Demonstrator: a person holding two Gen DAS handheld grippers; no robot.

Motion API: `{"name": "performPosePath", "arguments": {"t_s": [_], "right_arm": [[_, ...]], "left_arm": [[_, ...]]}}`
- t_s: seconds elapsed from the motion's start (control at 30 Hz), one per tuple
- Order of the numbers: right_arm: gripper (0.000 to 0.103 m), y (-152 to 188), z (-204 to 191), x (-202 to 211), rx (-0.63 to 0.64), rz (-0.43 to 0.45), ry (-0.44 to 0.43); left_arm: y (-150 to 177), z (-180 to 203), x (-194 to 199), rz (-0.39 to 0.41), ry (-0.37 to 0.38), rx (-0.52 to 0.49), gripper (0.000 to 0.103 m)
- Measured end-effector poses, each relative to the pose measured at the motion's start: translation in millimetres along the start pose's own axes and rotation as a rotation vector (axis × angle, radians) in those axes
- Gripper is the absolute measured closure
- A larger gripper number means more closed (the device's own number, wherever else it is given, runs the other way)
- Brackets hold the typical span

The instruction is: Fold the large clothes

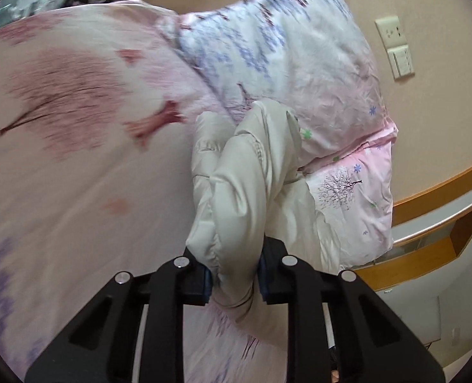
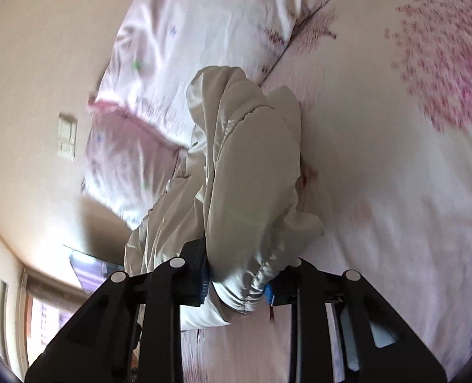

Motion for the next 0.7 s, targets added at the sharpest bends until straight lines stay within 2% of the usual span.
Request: {"name": "performPosePath", "arguments": {"t_s": [0.23, 0.33, 0.37, 0.43, 0.5, 0.57, 0.6, 0.67, 0.7], "right_arm": [[0.077, 59.7, -5.5, 10.0, 0.052, -0.082, 0.007], [0.076, 74.9, -11.0, 9.1, 0.111, -0.095, 0.048], [0.074, 76.6, -10.1, 9.3, 0.141, -0.091, 0.079], [0.060, 76.3, -7.8, 13.0, 0.156, -0.085, 0.128], [0.050, 77.0, -11.5, 22.2, 0.191, -0.052, 0.181], [0.042, 76.5, -21.9, 36.1, 0.261, 0.019, 0.254], [0.038, 75.0, -30.8, 46.4, 0.307, 0.083, 0.295], [0.037, 70.7, -52.6, 61.3, 0.381, 0.185, 0.338], [0.037, 70.2, -63.0, 62.7, 0.413, 0.209, 0.336]], "left_arm": [[7.8, -41.8, 61.6, 0.048, -0.025, 0.040, 0.081], [10.5, -53.6, 76.3, 0.081, -0.033, 0.053, 0.079], [12.0, -58.2, 75.0, 0.079, -0.044, 0.055, 0.078], [14.3, -63.3, 71.6, 0.072, -0.066, 0.050, 0.073], [15.5, -63.4, 71.1, 0.078, -0.082, 0.027, 0.067], [15.9, -61.6, 70.6, 0.075, -0.082, 0.012, 0.060], [16.0, -61.0, 69.7, 0.073, -0.078, 0.009, 0.054], [16.4, -59.9, 68.1, 0.066, -0.076, -0.003, 0.050], [16.9, -58.2, 67.2, 0.066, -0.081, -0.017, 0.049]]}}
Point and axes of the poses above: each gripper's, at about its wrist camera, not at the fingertips, and x roughly against the way its jaws point, z to its right, y to its underside, the point moved 4 cm from there along -x, roughly the way its jaws point, and after that the axes turned 2 degrees about x, right-handed, at the moved point
